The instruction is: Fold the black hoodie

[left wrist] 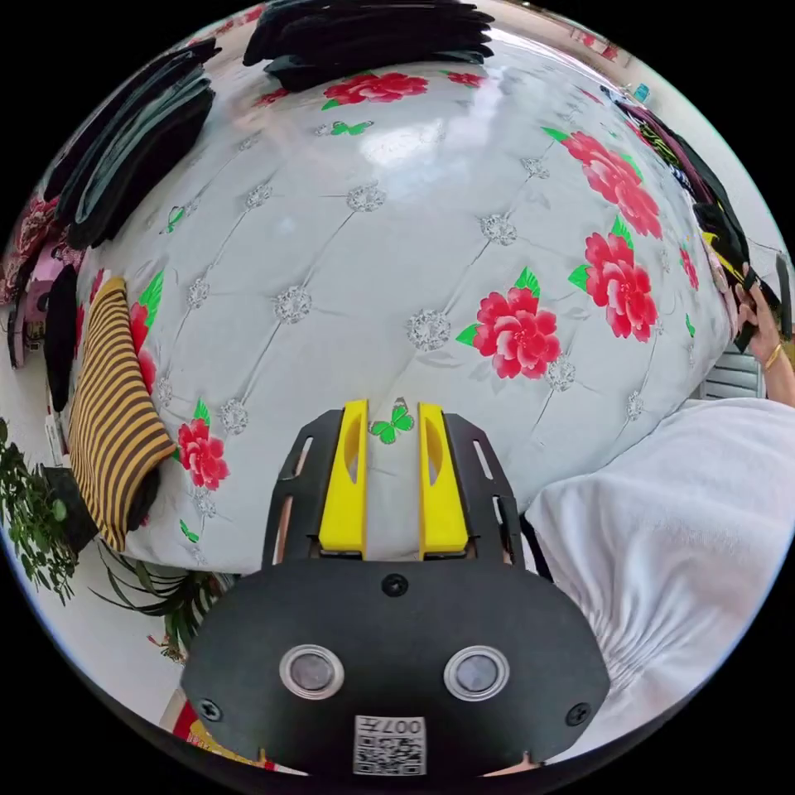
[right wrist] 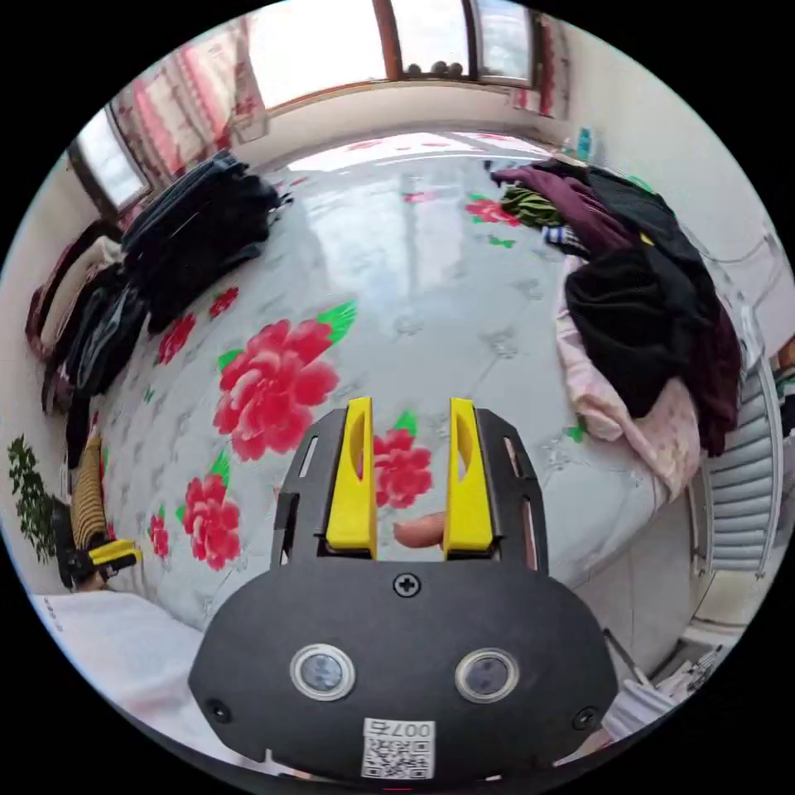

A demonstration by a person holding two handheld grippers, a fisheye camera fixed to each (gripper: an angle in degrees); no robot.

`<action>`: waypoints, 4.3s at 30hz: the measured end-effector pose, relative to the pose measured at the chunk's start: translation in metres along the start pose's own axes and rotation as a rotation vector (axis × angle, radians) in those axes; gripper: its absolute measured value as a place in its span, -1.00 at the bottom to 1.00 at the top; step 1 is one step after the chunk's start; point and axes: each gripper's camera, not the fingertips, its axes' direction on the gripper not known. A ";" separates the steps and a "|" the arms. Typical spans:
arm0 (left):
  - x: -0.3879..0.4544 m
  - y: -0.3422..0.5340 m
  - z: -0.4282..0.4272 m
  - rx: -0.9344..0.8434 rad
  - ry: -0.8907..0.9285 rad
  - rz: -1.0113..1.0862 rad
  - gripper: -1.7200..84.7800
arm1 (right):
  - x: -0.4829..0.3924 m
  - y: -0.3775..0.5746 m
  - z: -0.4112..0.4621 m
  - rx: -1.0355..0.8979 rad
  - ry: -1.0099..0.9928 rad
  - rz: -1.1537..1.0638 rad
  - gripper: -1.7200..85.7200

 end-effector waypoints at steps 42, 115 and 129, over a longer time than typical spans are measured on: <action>-0.146 0.199 0.051 0.477 0.421 -0.350 -0.76 | -0.258 0.237 -0.164 -0.011 -0.540 -1.183 -0.77; -0.064 0.376 -0.176 1.792 0.592 0.323 -0.98 | 0.104 0.290 -0.536 1.409 -0.461 -0.340 -0.92; -0.032 0.168 -0.208 1.245 0.025 -0.048 -0.86 | -0.014 0.032 -0.393 0.906 -0.271 -0.443 -0.84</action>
